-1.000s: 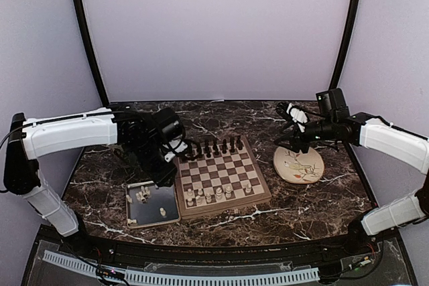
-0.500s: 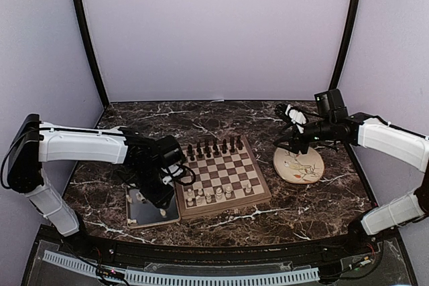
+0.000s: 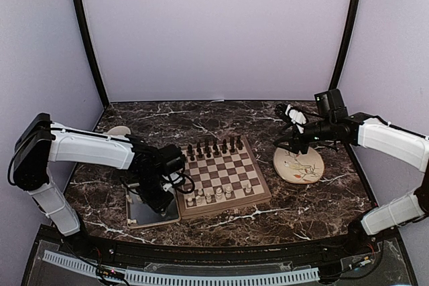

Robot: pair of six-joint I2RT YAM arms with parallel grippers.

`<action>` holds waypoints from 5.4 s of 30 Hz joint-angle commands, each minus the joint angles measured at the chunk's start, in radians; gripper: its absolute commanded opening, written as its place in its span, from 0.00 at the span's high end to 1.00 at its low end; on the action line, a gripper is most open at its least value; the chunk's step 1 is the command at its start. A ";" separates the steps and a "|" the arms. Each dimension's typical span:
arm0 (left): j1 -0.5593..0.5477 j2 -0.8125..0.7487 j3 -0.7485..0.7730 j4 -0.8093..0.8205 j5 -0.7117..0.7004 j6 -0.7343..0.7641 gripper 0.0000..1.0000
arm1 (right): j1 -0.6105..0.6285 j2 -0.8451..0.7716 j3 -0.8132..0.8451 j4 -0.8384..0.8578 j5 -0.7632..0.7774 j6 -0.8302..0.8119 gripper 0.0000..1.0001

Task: Set up the chess pieces on the board
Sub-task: Pick up the pawn from the storage box, then place the pawn on c2, then pick up the pawn from the storage box.

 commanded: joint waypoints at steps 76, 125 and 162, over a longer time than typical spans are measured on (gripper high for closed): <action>-0.053 0.439 0.691 -0.146 0.070 0.312 0.89 | -0.003 -0.014 -0.029 0.034 0.026 -0.026 0.53; 0.264 -0.192 0.006 -0.088 -0.122 -0.153 0.65 | -0.003 0.009 -0.020 0.021 0.004 -0.027 0.53; 0.262 -0.055 -0.044 -0.077 -0.089 -0.158 0.89 | -0.002 0.015 -0.023 0.020 0.014 -0.033 0.53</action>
